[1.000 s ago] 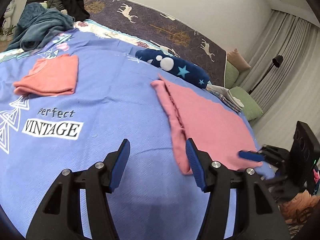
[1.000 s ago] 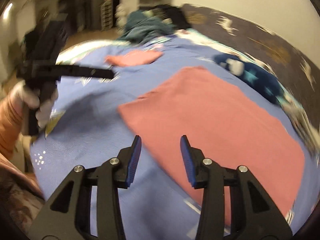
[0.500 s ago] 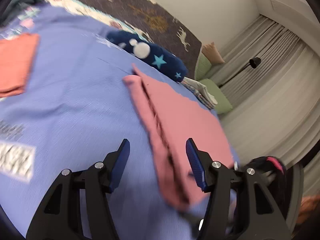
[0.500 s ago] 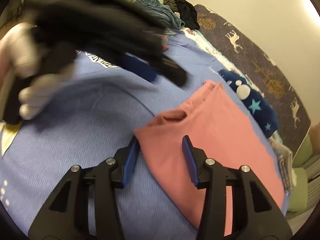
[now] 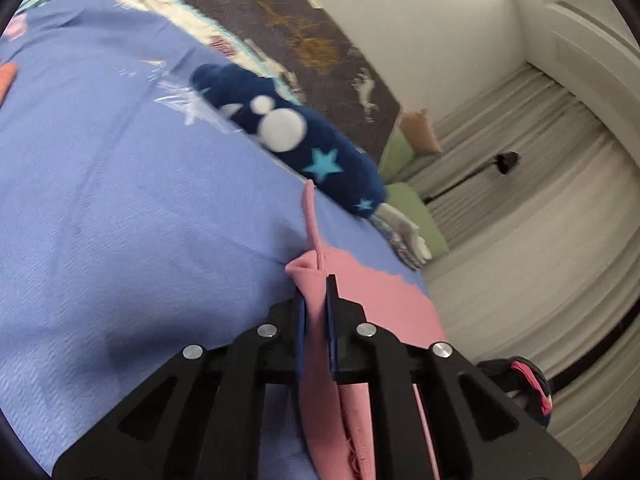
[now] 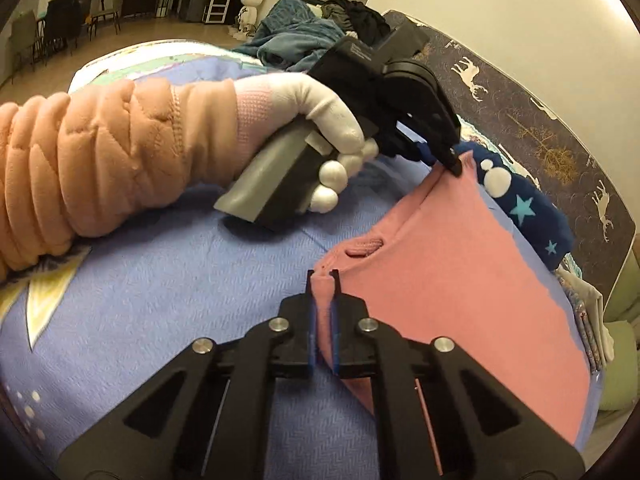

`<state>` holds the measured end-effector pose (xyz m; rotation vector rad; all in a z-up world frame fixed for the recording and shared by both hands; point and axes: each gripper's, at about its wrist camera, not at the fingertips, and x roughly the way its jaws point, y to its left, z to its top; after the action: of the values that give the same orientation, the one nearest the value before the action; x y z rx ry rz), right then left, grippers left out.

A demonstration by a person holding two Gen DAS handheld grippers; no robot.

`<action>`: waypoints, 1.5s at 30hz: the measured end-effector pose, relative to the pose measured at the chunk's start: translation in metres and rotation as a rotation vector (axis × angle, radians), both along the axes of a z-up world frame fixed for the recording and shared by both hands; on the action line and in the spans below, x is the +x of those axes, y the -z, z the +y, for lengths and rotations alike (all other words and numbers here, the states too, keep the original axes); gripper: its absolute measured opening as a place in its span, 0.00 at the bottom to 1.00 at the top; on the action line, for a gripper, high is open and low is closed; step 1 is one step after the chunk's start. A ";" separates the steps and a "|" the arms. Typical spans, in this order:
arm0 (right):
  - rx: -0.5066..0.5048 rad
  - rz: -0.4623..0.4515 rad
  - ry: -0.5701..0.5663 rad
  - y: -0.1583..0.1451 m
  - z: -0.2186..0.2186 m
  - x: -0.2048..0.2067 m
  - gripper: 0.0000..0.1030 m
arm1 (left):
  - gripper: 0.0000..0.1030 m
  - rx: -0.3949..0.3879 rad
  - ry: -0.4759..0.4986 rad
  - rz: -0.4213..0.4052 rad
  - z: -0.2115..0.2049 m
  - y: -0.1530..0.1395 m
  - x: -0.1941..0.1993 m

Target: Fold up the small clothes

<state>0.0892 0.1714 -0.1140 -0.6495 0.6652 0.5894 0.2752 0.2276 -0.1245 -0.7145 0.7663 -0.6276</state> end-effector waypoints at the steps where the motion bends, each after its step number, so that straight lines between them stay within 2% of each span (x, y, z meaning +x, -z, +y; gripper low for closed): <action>1: 0.004 0.032 0.006 0.004 -0.003 0.006 0.06 | 0.09 0.002 -0.011 0.015 0.001 0.002 0.001; 3: 0.039 0.069 0.022 0.002 -0.009 0.013 0.09 | 0.13 0.020 -0.040 0.005 0.002 -0.004 -0.001; 4: 0.049 0.069 0.023 -0.001 -0.010 0.011 0.10 | 0.23 0.044 -0.057 -0.003 0.003 -0.007 -0.003; 6: 0.070 0.058 0.017 -0.006 -0.011 0.003 0.25 | 0.42 0.081 -0.083 -0.012 0.009 -0.016 -0.014; 8: 0.062 0.045 0.008 -0.007 -0.011 -0.004 0.28 | 0.45 0.080 -0.074 -0.020 0.013 -0.021 -0.020; 11: 0.040 0.041 0.007 -0.004 -0.012 -0.009 0.30 | 0.55 0.101 -0.033 -0.019 0.011 -0.022 -0.029; 16: 0.038 0.039 0.050 -0.004 -0.017 -0.009 0.35 | 0.60 0.165 0.041 0.029 -0.005 -0.008 -0.036; 21: 0.026 0.051 0.086 0.000 -0.021 -0.009 0.39 | 0.66 0.135 0.055 0.032 -0.007 -0.001 -0.034; 29: 0.002 0.026 0.108 0.007 -0.016 -0.005 0.45 | 0.66 0.113 0.093 0.029 -0.020 0.000 -0.019; 34: -0.005 0.008 0.117 0.009 -0.013 -0.004 0.46 | 0.67 0.132 0.110 0.018 -0.031 -0.001 -0.013; 38: -0.017 -0.016 0.116 0.010 -0.012 -0.008 0.47 | 0.66 0.094 0.102 0.021 -0.026 0.001 -0.012; 45: -0.072 -0.072 0.103 0.014 0.001 -0.009 0.47 | 0.63 0.106 0.112 0.022 -0.033 0.000 -0.001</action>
<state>0.0807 0.1719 -0.1276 -0.6960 0.6507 0.4463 0.2740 0.1944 -0.1244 -0.5847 0.8580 -0.6764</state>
